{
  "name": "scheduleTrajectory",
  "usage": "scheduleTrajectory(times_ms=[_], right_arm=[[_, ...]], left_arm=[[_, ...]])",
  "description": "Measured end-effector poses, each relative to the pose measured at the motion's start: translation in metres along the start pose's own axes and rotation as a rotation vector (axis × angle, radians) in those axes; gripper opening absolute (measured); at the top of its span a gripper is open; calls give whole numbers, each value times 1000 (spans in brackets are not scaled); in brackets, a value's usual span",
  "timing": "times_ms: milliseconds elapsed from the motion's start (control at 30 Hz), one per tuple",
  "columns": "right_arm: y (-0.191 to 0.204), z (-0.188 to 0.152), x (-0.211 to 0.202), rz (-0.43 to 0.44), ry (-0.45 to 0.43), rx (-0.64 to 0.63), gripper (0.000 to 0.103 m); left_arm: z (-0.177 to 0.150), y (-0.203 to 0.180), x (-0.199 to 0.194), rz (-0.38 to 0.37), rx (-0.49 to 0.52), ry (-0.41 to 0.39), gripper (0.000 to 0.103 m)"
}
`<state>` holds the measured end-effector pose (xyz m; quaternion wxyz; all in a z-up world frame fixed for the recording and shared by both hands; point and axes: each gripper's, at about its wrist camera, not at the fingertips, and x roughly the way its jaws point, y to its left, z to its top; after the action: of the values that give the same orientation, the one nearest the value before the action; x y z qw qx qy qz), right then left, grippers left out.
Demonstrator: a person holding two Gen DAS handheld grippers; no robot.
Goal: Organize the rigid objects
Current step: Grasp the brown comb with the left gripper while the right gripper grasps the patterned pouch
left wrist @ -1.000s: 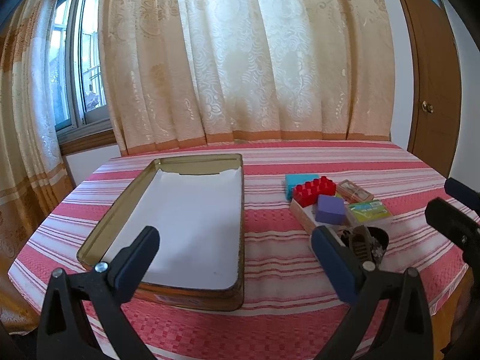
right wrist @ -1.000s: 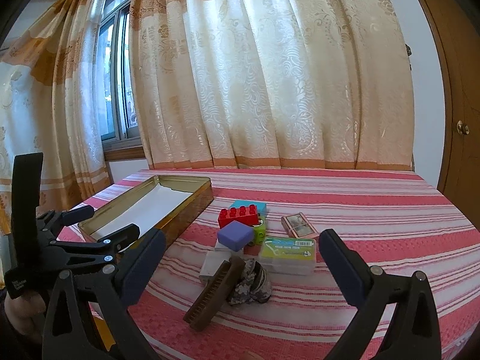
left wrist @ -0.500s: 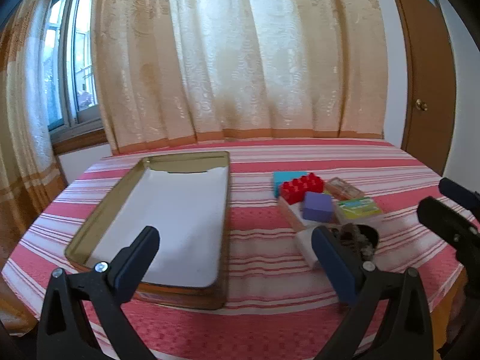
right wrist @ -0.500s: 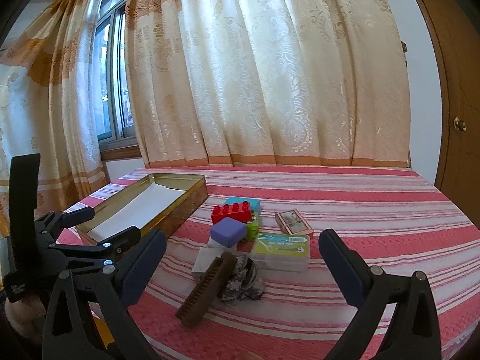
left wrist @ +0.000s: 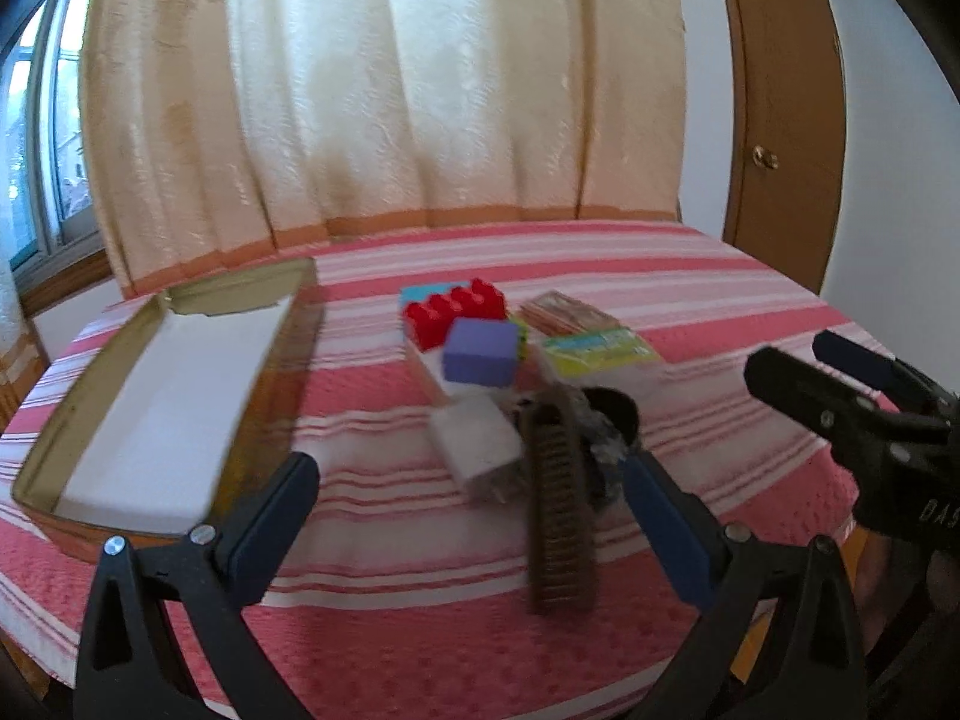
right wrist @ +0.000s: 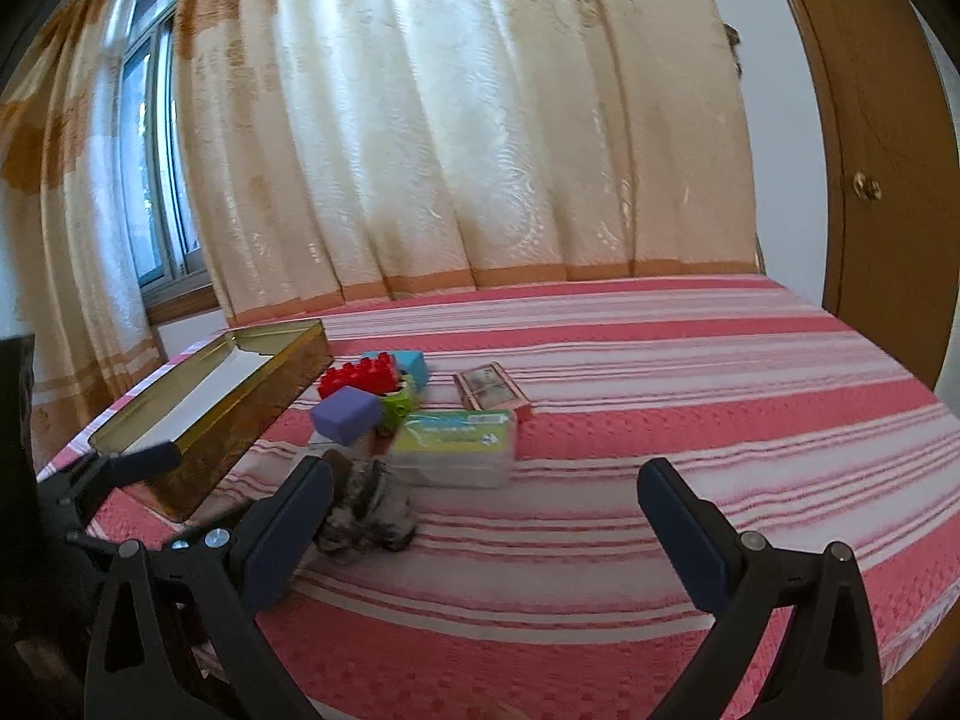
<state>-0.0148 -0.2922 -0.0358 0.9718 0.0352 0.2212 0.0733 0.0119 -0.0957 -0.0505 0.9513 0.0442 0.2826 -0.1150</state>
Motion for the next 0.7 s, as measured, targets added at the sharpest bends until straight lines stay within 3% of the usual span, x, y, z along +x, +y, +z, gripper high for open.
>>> scheduleTrajectory(times_ms=[133,200,333,533,700], right_arm=[[-4,-3,1,-2,6,2,102],[-6,-5,4,-4,13,6,102],[-10,-8,10,-9,31,15,102],[-8,-11,18,-15,48,-4,102],[0,-12,26,-11,68,-24,102]], left_arm=[[-2,-9,14,-39,7,51,101],[-3,-10,19,-49,7,67,95],[-5,-10,34,-112,-5,129,70],[-9,-8,32,-154,-8,126,24],[-10,-3,17,-132,4,69,23]])
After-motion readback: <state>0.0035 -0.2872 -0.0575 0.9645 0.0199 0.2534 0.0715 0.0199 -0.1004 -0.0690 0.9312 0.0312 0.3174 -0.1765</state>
